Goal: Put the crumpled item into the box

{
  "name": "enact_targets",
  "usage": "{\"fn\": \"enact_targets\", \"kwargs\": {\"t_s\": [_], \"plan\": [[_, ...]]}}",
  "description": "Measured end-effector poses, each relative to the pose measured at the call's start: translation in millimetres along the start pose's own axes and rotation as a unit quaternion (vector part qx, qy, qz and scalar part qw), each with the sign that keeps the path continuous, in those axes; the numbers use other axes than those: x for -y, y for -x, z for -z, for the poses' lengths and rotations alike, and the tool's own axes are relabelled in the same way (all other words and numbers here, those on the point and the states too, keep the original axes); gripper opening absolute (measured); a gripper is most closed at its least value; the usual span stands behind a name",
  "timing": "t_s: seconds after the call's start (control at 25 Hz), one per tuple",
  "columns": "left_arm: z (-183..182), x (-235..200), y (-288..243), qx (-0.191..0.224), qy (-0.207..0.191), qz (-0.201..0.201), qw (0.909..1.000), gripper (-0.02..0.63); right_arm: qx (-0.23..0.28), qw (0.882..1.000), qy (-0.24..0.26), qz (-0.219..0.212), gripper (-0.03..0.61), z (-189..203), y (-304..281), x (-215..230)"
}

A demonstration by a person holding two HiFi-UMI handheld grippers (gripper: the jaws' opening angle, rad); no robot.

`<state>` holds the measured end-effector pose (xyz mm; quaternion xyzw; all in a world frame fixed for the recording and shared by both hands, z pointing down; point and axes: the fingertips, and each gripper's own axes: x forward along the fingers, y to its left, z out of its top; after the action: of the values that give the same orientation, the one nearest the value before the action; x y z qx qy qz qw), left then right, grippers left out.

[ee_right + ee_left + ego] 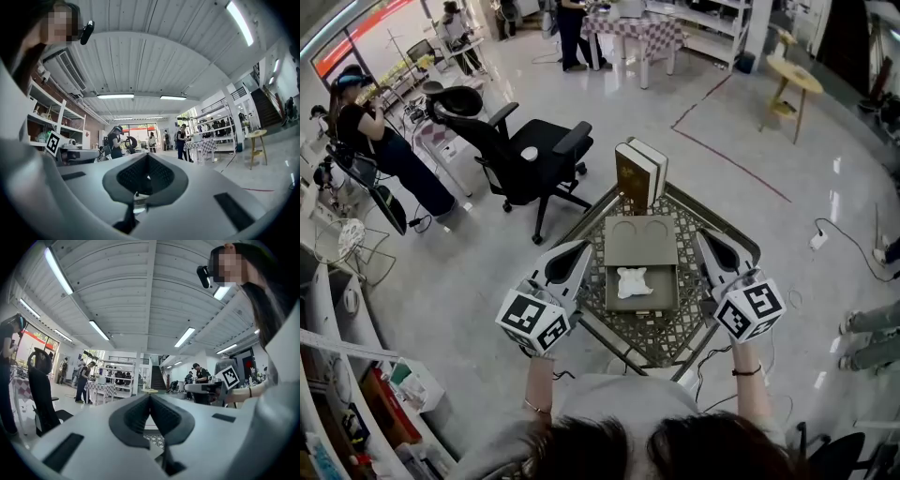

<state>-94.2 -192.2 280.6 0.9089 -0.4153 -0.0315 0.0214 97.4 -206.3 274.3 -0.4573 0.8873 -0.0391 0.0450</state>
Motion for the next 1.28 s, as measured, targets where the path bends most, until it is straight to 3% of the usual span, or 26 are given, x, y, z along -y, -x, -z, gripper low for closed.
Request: {"fn": "enact_targets", "kwargs": {"t_s": [0.28, 1.28], "plan": [[-12, -2, 0, 0.013, -0.017, -0.007, 0.9997, 0.017, 0.014, 1.0, 0.012, 0.009, 0.021, -13, 4, 4], [2, -1, 3, 0.003, -0.01, -0.012, 0.9999, 0.017, -0.004, 1.0, 0.018, 0.016, 0.021, 1, 7, 1]]}}
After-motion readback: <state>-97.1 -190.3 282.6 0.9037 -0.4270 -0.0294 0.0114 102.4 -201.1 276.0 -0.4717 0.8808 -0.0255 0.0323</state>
